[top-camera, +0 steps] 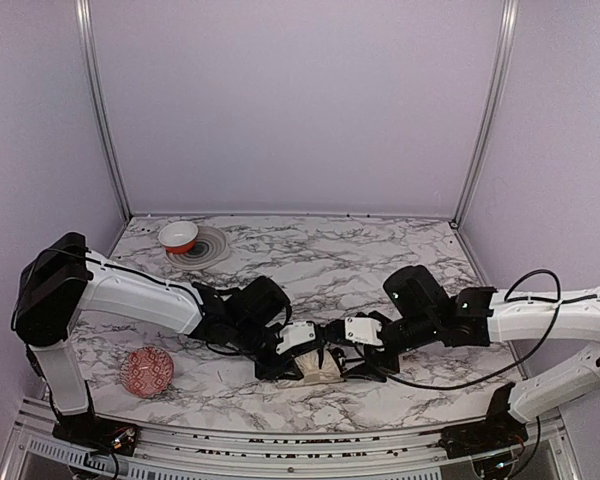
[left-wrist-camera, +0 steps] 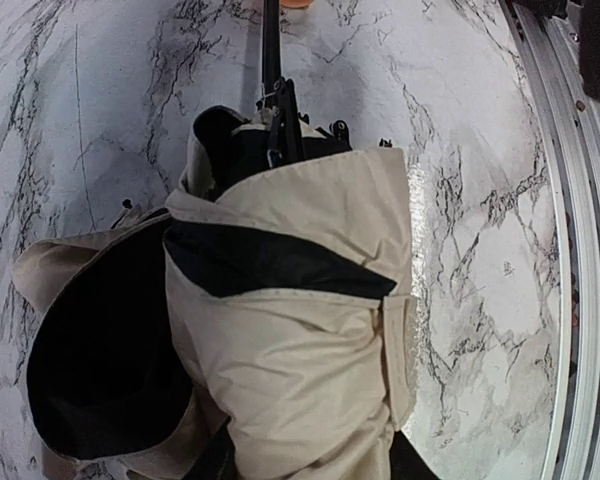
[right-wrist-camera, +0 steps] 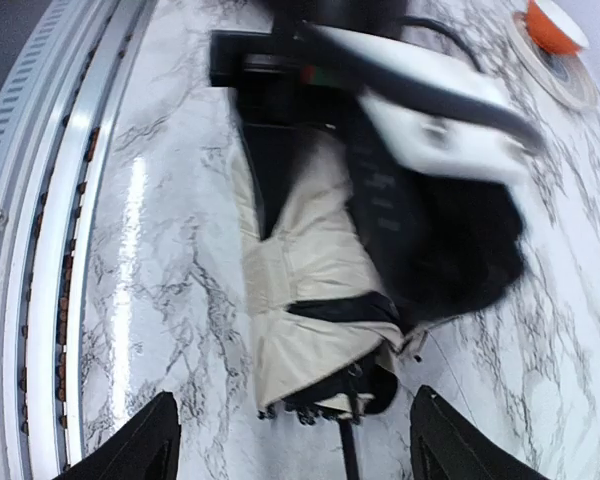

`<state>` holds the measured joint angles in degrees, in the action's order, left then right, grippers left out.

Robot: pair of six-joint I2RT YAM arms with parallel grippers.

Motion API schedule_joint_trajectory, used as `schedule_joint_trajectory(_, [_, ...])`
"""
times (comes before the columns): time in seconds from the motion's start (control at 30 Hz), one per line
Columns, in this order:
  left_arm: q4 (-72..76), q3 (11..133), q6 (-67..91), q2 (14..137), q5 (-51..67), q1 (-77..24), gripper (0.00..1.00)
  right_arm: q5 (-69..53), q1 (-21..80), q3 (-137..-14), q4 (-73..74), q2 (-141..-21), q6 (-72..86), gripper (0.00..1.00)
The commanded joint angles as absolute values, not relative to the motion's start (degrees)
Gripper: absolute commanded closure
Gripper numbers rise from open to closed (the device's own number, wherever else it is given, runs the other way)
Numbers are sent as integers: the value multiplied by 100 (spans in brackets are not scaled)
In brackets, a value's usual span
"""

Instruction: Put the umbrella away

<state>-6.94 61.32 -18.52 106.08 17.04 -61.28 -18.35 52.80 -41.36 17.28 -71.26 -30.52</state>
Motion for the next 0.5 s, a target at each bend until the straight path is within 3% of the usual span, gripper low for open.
schedule_joint_trajectory(0.0, [-2305, 5933, -1582, 11405, 2383, -6070, 80, -643, 6158, -3767, 885, -7043, -4116, 23])
schedule_joint_trajectory(0.2, [-2547, 6097, -1583, 11635, 2846, -5988, 83, 34, 6447, -3664, 115, -7460, -4452, 17])
schedule_joint_trajectory(0.47, [-2675, 6200, -1547, 11808, 3043, -5906, 83, -56, 6449, -3708, 165, -8298, -4996, 16])
